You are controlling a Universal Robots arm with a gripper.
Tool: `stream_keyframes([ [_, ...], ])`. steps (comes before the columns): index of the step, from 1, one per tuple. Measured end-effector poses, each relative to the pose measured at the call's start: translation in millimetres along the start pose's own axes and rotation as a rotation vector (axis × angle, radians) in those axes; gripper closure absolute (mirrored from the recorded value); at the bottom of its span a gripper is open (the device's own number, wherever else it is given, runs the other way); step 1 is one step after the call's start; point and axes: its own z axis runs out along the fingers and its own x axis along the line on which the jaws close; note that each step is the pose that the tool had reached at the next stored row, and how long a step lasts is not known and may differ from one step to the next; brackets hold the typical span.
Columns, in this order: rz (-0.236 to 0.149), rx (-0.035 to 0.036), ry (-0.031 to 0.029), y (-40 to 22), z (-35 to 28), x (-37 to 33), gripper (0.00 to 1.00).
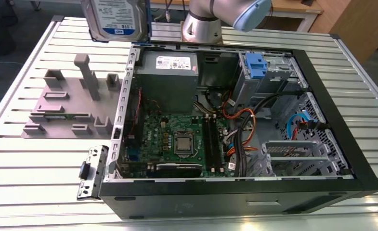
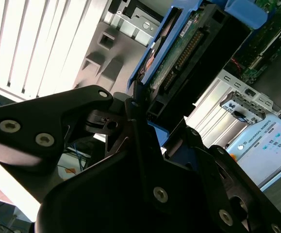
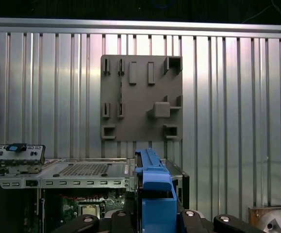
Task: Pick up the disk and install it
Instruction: 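Pick up the disk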
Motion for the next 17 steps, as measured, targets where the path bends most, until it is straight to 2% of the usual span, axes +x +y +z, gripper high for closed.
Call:
stream_keyframes([
  [17,0.0,0.0,0.0,-4.1,0.0,-0.1,0.64],
])
